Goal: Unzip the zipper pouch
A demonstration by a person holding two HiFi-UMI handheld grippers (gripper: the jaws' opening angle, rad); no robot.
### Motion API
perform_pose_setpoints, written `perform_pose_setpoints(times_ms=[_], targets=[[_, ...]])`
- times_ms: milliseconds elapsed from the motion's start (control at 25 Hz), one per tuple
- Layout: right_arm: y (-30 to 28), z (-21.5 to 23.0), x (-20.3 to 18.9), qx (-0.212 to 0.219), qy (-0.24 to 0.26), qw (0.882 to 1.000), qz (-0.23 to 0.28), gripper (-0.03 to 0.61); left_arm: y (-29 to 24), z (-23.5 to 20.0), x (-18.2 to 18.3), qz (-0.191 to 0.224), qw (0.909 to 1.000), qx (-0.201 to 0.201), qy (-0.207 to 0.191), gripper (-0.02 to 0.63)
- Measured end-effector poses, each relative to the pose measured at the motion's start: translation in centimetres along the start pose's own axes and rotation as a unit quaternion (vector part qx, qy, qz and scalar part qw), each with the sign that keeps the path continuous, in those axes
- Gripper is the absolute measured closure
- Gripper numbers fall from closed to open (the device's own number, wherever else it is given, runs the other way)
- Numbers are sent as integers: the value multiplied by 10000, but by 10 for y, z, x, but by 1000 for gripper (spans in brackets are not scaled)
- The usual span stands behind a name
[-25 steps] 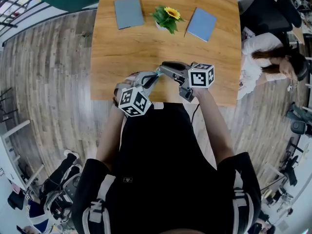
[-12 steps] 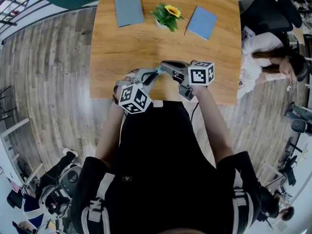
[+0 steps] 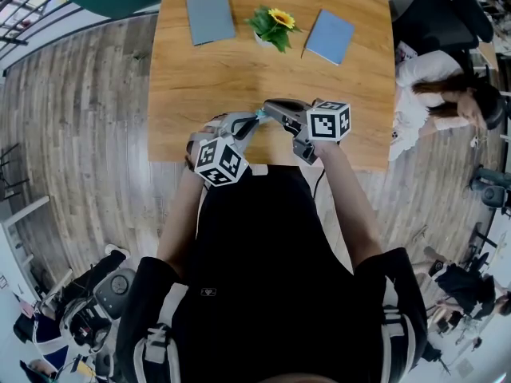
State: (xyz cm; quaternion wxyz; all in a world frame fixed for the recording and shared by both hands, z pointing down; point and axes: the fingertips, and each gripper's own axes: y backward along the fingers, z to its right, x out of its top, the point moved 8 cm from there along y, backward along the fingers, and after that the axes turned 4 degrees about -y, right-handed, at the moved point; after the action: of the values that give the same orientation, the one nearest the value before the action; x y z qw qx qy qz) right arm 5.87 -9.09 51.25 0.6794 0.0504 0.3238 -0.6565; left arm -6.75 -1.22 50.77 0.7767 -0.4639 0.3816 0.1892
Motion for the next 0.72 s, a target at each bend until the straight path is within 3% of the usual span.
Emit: perform_pose_setpoints(times_ms=[720], targets=[[5, 10, -5, -351, -170, 9986, 353, 571, 0, -5, -2, -33, 9999, -91, -82, 606]])
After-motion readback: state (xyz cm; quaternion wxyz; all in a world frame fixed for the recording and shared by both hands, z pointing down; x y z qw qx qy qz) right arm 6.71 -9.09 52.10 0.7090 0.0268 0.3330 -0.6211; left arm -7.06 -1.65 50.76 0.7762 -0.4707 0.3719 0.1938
